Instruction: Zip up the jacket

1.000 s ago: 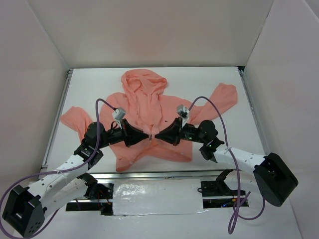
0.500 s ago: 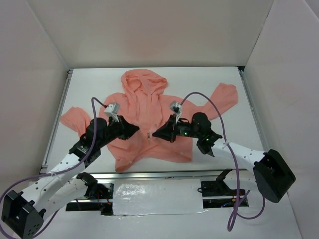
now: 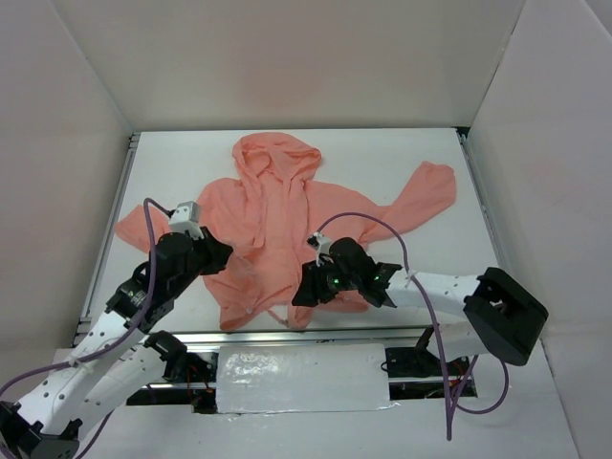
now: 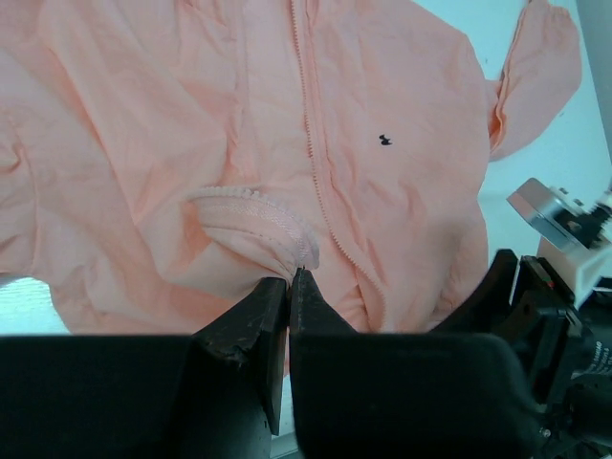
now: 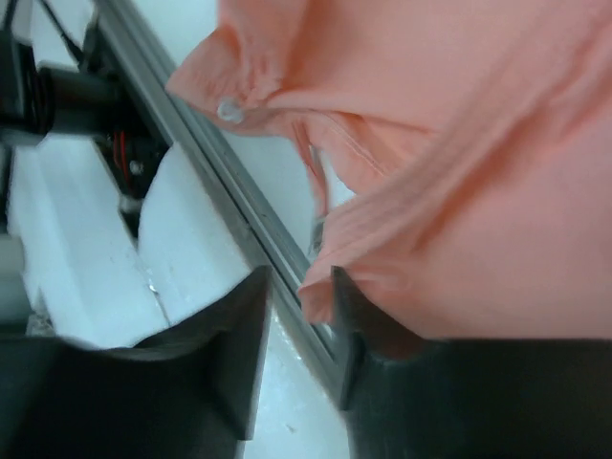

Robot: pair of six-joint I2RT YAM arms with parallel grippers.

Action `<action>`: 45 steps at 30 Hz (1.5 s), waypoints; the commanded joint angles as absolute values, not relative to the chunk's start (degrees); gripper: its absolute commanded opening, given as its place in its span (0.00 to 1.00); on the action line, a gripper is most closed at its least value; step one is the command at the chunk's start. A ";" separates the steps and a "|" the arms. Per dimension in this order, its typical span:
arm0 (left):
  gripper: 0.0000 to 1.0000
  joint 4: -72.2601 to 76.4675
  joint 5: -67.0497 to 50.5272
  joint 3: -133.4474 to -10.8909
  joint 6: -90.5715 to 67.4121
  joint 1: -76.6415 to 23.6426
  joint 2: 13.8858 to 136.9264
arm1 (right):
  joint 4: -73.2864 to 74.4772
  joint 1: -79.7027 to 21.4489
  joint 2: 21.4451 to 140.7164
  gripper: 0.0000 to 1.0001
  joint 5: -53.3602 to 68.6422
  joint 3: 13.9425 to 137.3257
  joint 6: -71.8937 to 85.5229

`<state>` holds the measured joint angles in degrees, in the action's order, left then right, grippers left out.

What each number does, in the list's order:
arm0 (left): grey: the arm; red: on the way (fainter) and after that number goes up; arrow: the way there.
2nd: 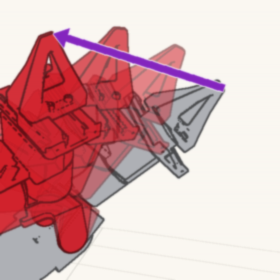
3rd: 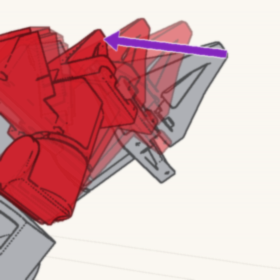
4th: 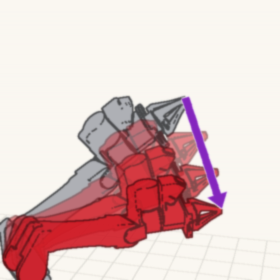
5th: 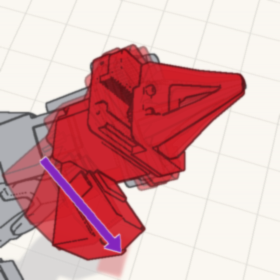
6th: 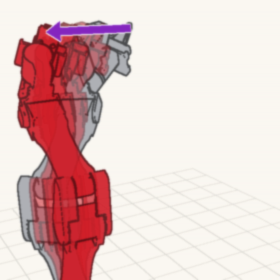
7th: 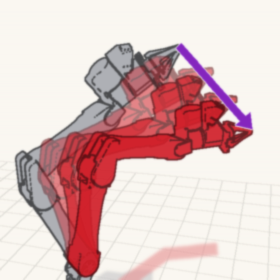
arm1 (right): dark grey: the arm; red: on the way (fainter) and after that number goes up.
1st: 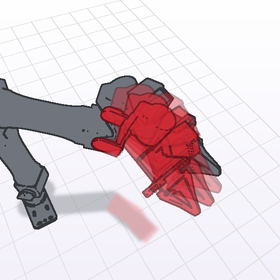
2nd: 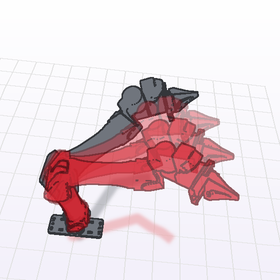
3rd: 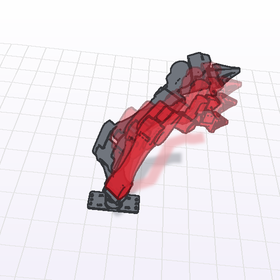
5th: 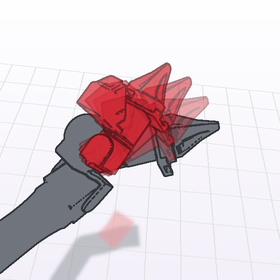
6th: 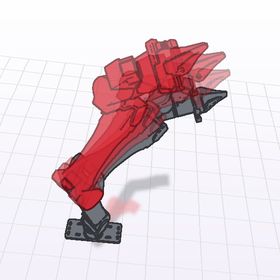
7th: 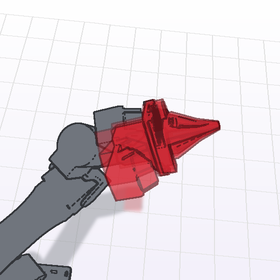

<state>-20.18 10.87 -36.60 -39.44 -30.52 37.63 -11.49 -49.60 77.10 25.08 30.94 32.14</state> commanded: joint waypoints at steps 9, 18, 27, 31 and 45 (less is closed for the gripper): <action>0.00 -24.88 12.04 -40.78 -39.55 -30.59 35.42 | 0.78 -45.81 69.26 0.90 3.36 27.51 50.00; 0.00 -24.87 10.81 -41.31 -39.02 -30.59 36.13 | 11.51 -35.07 84.01 0.84 2.82 36.99 52.74; 0.00 -25.40 11.77 -42.63 -38.85 -30.50 36.83 | 29.86 -24.09 108.96 0.94 -1.38 73.09 36.85; 0.00 -26.19 12.66 -43.07 -38.76 -30.41 37.18 | 37.25 -21.10 119.50 0.95 -1.57 88.74 30.51; 0.00 -26.46 11.34 -43.68 -37.97 -30.59 38.94 | 27.34 -28.64 83.42 0.96 4.92 68.22 21.01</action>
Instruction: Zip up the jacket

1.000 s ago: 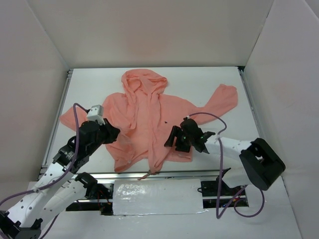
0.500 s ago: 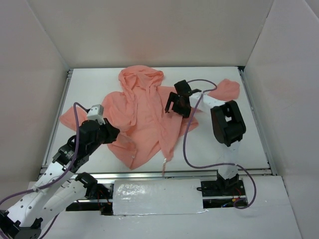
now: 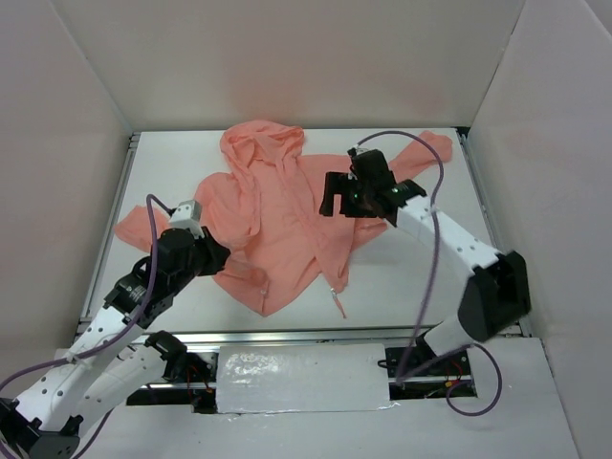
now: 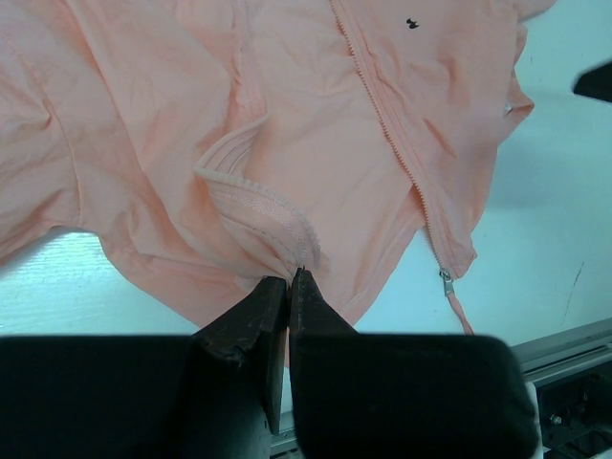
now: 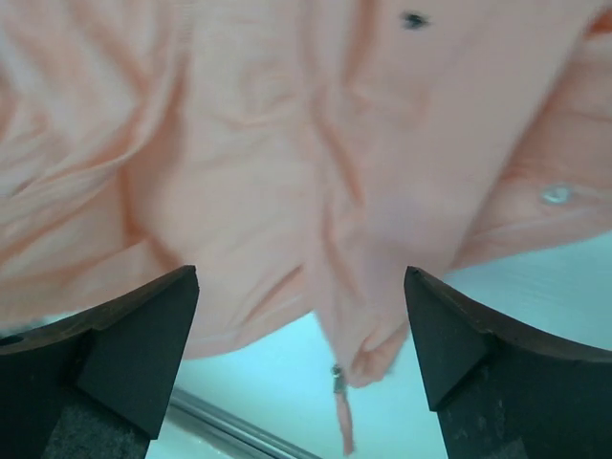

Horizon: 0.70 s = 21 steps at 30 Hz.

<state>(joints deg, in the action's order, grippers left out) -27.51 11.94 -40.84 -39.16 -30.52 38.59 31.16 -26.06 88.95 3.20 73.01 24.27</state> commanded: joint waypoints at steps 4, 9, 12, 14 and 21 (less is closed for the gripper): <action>0.00 -26.63 10.64 -44.12 -37.79 -30.59 38.50 | 29.52 -33.99 81.82 0.80 6.95 61.01 21.18; 0.00 -26.98 7.92 -44.82 -36.83 -30.59 38.50 | 33.66 -38.23 86.47 0.75 -1.13 58.80 21.53; 0.00 -26.98 6.95 -44.74 -36.56 -30.59 38.67 | 34.28 -39.37 88.50 0.73 -0.53 58.01 21.62; 0.00 -26.90 5.98 -44.47 -36.47 -30.59 38.50 | 34.28 -40.77 89.64 0.72 -0.27 57.66 21.53; 0.00 -26.37 4.75 -43.77 -36.39 -30.59 38.41 | 33.58 -42.36 97.28 0.51 -0.35 58.18 22.23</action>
